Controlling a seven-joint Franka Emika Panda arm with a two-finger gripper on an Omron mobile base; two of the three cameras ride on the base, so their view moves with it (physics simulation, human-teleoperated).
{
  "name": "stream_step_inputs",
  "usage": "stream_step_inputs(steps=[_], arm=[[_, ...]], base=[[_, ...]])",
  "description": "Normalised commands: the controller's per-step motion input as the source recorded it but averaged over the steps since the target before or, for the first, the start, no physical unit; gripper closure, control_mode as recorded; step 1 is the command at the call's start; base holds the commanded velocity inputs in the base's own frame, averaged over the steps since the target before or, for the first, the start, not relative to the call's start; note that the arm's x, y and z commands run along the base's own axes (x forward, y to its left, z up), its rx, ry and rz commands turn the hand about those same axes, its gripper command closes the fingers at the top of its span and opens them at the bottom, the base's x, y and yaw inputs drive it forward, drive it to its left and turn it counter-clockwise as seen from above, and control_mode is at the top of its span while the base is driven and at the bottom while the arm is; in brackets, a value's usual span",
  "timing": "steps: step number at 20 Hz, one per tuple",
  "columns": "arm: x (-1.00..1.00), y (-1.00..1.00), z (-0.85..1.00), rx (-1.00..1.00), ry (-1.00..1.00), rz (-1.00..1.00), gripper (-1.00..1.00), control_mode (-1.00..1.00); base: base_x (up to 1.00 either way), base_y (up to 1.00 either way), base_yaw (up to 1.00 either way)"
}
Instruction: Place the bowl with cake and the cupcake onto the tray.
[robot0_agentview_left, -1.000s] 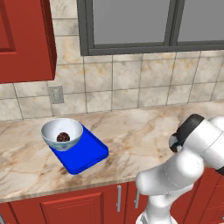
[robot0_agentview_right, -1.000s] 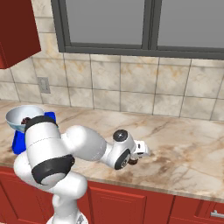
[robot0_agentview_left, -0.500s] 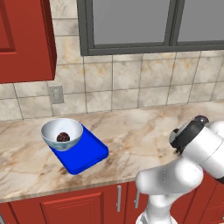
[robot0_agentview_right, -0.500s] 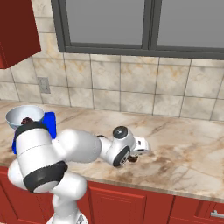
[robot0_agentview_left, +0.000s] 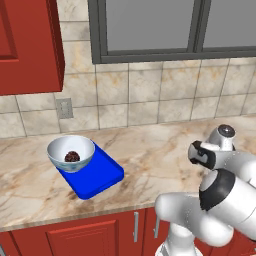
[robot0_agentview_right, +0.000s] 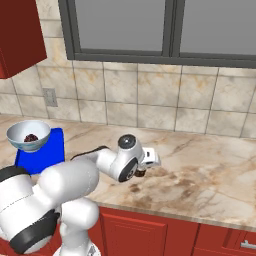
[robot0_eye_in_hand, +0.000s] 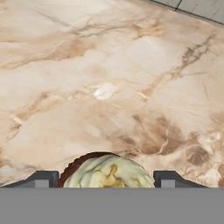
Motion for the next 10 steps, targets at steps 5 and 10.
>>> stream_step_inputs(steps=[5,10], arm=[[0.00,0.57,0.31,0.04,0.00,0.07,1.00,-1.00],[0.00,0.62,0.26,0.03,0.00,0.06,1.00,-1.00]], base=[[0.00,0.00,0.00],[0.00,0.00,0.00]])
